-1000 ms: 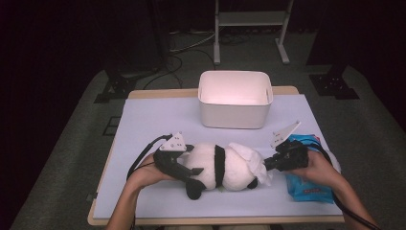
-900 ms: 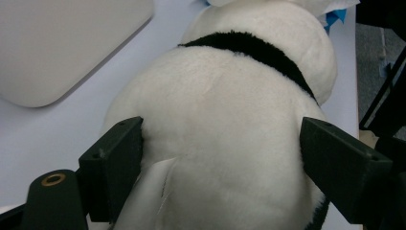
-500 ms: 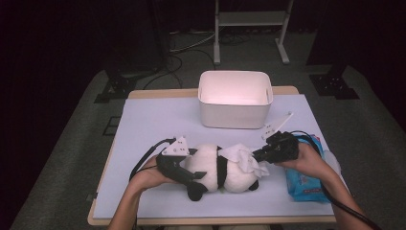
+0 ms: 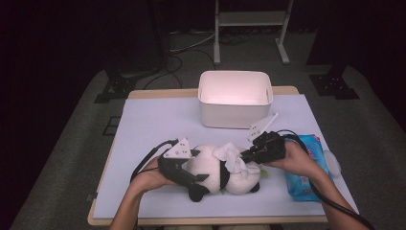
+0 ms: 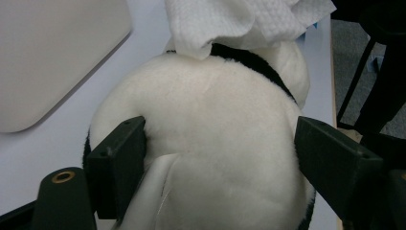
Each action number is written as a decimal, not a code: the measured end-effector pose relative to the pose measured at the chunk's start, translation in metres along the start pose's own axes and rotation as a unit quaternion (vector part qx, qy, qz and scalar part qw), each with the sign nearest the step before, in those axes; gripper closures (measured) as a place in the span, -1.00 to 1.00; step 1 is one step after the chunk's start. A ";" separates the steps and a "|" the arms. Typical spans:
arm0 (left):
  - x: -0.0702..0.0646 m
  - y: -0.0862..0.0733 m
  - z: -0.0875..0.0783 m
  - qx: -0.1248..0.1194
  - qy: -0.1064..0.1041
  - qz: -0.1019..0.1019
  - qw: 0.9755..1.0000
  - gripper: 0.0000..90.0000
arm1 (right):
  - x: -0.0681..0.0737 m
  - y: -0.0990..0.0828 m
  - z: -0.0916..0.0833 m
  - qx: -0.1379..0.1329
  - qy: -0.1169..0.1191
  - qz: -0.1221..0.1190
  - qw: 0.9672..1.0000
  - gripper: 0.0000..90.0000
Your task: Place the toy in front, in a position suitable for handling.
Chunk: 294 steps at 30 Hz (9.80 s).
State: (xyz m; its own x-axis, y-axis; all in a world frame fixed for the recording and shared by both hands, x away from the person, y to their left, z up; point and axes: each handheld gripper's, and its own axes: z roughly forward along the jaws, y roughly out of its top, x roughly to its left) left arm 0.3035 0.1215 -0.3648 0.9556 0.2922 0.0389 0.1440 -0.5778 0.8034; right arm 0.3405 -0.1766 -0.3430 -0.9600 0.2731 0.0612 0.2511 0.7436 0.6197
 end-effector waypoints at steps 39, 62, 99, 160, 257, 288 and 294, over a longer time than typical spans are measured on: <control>0.003 -0.003 0.001 0.008 -0.002 -0.014 1.000 -0.65 | 0.013 0.003 -0.005 -0.043 -0.003 -0.020 0.999 0.31; 0.002 -0.004 0.003 0.008 0.000 -0.007 1.000 -0.65 | 0.022 0.036 0.020 -0.050 0.005 -0.059 0.997 0.86; 0.000 -0.008 0.003 0.022 0.000 -0.002 1.000 -0.70 | -0.007 -0.006 -0.002 -0.032 -0.015 0.006 0.999 0.86; -0.006 -0.005 0.002 0.033 -0.006 0.018 0.999 -0.70 | -0.024 -0.060 -0.018 -0.039 -0.023 0.072 0.996 0.85; -0.020 0.011 0.007 0.017 -0.021 0.042 0.999 -0.66 | 0.008 0.071 0.013 -0.037 0.013 -0.053 0.998 0.86; -0.013 0.004 0.007 0.022 -0.024 0.029 0.999 -0.67 | -0.006 -0.025 -0.021 -0.032 -0.017 0.027 0.999 0.86; -0.013 0.004 0.007 0.022 -0.024 0.029 0.999 -0.67 | -0.010 -0.043 -0.026 -0.030 -0.027 0.054 0.998 0.86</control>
State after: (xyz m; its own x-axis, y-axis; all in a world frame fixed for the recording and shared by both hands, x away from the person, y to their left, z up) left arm 0.2938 0.1102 -0.3663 0.9738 0.2209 0.0549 0.0986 -0.6266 0.7731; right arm 0.3362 -0.2277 -0.3499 -0.9195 0.3831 0.0882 0.3426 0.6710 0.6576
